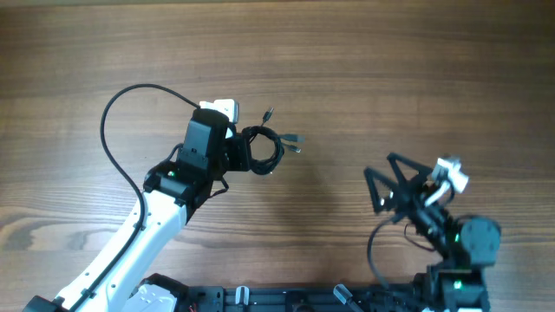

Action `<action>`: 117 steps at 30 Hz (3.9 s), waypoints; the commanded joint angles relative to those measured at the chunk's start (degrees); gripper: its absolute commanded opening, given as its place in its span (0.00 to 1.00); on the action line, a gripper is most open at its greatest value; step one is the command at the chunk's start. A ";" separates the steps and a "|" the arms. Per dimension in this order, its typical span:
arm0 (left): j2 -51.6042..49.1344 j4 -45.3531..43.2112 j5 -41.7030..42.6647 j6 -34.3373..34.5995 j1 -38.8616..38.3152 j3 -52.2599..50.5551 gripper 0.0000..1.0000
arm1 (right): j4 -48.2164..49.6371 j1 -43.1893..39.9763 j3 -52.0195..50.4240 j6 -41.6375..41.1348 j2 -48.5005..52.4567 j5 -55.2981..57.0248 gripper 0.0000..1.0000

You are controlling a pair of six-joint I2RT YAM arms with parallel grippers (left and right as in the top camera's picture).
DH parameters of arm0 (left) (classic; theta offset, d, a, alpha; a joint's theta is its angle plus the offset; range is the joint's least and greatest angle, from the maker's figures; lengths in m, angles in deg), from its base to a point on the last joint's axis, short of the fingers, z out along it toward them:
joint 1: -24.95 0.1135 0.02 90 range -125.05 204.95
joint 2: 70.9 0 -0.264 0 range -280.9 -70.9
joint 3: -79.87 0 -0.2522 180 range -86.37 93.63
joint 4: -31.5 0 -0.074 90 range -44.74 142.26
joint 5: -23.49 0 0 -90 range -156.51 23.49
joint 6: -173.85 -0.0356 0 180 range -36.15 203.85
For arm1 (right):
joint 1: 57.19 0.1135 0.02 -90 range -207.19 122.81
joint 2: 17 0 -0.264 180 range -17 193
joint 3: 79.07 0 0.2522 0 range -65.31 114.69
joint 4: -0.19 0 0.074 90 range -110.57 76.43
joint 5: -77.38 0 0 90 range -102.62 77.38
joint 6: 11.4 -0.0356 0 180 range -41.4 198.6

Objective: Untangle cables

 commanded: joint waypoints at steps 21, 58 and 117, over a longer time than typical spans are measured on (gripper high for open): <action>0.79 -5.09 -10.71 24.79 -0.13 1.14 0.04 | 13.16 28.13 26.93 -33.35 59.74 12.04 0.99; 0.55 1.20 -13.73 1.03 -9.66 1.11 0.04 | 16.26 34.18 26.95 -35.04 59.67 25.46 0.05; 0.55 -8.87 16.92 35.82 2.99 1.11 0.04 | 9.16 34.73 26.93 -44.02 59.69 18.40 0.40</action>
